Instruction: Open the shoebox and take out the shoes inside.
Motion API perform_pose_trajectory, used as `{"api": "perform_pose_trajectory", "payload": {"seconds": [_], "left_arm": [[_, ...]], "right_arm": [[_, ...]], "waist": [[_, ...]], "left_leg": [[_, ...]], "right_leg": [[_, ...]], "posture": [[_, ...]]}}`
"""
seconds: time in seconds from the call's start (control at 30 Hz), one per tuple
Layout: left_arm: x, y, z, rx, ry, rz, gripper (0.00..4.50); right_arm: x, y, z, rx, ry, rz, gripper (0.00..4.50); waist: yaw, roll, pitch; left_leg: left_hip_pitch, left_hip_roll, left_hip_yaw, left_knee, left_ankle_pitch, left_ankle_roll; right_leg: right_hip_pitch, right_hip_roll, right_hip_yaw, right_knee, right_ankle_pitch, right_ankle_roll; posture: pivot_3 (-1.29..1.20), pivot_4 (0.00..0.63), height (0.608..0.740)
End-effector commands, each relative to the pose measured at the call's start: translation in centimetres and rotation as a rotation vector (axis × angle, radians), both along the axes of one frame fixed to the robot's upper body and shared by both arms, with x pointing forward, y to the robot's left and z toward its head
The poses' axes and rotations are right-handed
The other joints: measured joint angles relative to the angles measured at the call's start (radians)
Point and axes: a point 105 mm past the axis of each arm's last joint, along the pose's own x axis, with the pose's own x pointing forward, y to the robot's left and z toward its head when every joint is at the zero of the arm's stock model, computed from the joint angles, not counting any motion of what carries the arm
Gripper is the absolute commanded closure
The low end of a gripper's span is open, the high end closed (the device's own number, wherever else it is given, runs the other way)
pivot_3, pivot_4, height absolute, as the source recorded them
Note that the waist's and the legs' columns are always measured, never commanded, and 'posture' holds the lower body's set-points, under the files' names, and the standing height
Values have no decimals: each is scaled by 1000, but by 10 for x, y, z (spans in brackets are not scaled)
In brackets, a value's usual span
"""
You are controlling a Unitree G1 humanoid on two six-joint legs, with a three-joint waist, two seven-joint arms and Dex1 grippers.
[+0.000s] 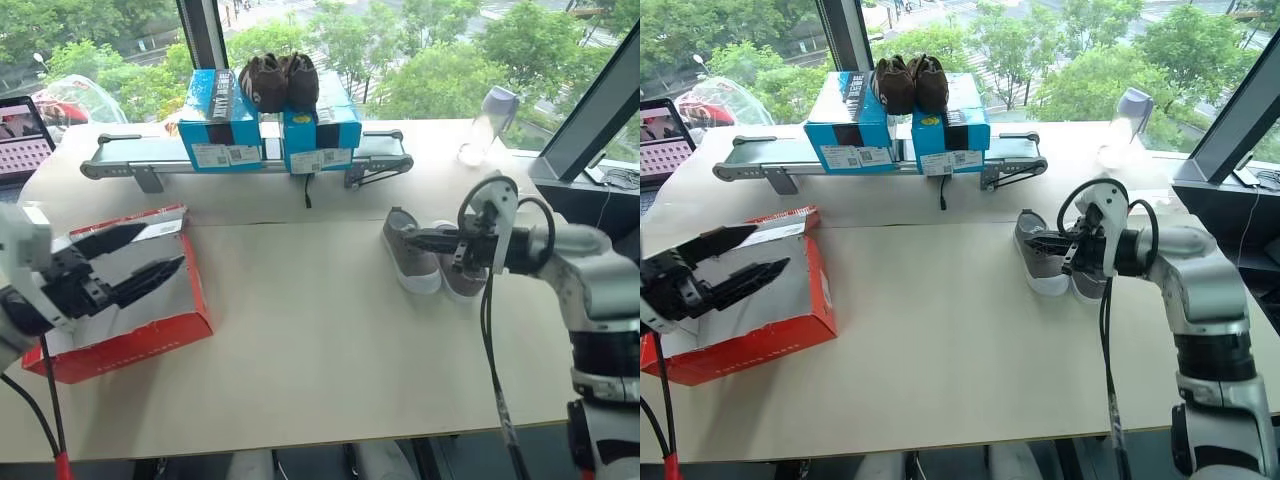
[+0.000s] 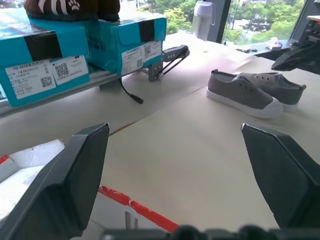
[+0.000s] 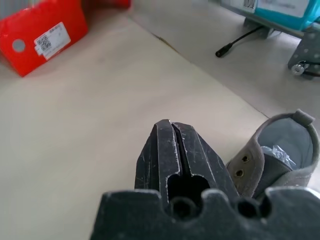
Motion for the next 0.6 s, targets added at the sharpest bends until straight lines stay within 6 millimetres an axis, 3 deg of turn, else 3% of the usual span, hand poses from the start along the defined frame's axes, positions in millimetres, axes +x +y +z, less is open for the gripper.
{"api": "perform_pose_trajectory", "payload": {"seconds": [0.03,0.17,0.37,0.6], "left_arm": [[7,-10,3,30,-52,-15,0],[14,-21,-12,24,-41,-39,0],[22,-32,-31,5,-36,-48,0],[29,-36,-36,-9,-39,-55,0]], "right_arm": [[-8,-13,2,52,-77,-113,4490],[-9,-29,-12,121,-94,-270,4490],[-15,-29,-24,105,-104,-326,4490],[-14,-35,-28,79,-117,-384,4490]], "waist": [[5,0,0],[17,0,0],[19,0,0],[22,0,0]], "left_leg": [[0,0,0,0,0,0],[0,-1,0,1,0,0],[0,0,0,1,0,0],[0,-1,0,1,0,0]], "right_leg": [[1,0,0,0,0,0],[1,0,0,-1,0,1],[1,0,0,-1,0,1],[2,0,0,-1,0,1]], "posture": [[0,150,740],[0,150,740],[0,150,740],[0,150,740]]}}
